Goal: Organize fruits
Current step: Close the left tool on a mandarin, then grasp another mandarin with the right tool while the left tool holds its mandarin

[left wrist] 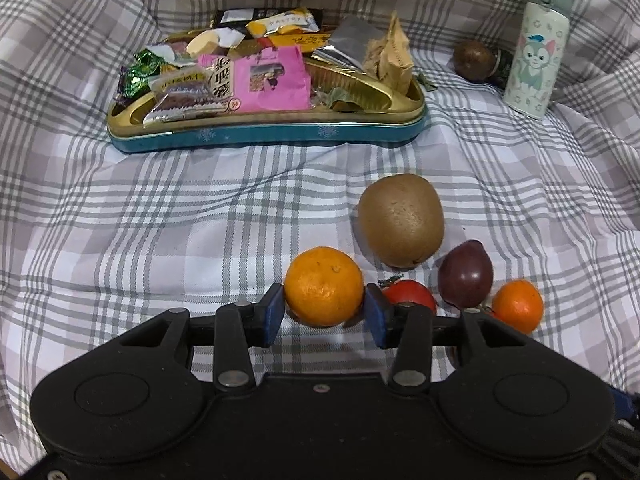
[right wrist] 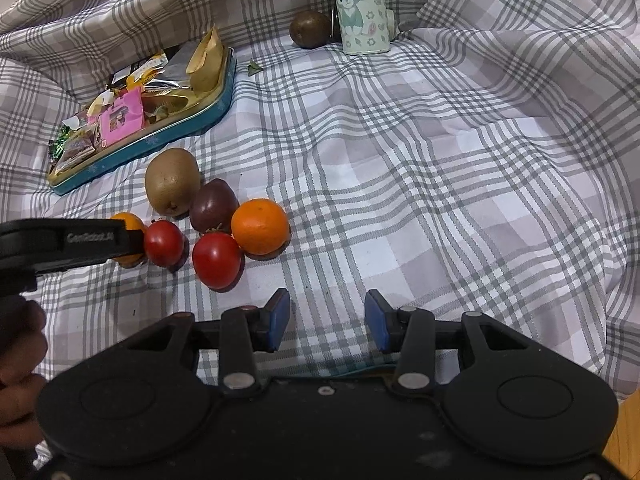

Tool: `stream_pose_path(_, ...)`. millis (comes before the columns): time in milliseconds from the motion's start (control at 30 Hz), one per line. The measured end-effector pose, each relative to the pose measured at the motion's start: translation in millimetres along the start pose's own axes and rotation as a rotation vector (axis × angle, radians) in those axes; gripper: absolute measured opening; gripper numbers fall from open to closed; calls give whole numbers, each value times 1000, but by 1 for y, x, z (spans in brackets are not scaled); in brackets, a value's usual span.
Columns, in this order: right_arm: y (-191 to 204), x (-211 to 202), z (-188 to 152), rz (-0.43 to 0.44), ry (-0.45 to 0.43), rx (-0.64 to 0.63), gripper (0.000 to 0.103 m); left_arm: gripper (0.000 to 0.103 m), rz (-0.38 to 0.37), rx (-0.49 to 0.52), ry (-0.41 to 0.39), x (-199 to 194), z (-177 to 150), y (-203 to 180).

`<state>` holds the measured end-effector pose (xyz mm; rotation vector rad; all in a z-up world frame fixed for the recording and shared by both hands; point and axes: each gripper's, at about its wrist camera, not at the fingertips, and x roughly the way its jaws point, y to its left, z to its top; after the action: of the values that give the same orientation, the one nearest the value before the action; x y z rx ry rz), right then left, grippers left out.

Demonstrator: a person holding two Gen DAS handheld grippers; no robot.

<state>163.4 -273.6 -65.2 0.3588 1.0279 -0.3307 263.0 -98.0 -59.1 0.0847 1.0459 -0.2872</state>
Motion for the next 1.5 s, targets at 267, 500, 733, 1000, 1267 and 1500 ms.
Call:
stream_pose_path(267,4,0,0,-5,-2,-11,45,54,22,-56,-2,4,3,10)
stream_pose_path(500,10,-1,1,-3,-13,-31,45,53,42,-130,16,-1,0,37)
stream_pose_path(733,18,1,6,-17,-39,-67,45,53,17,-143,30,-6,-12,51)
stream_pose_path(1000,25,8,21,-8,-63,-74,45,53,56,-78,-10,-4,-20,39)
stream_pose_path(1267,32,16,26,7,-89,-104,45,53,73,-38,-57,-4,-27,36)
stream_pose_path(1500,40,22,28,31,-111,-145,46,53,88,-26,-81,-4,-30,32)
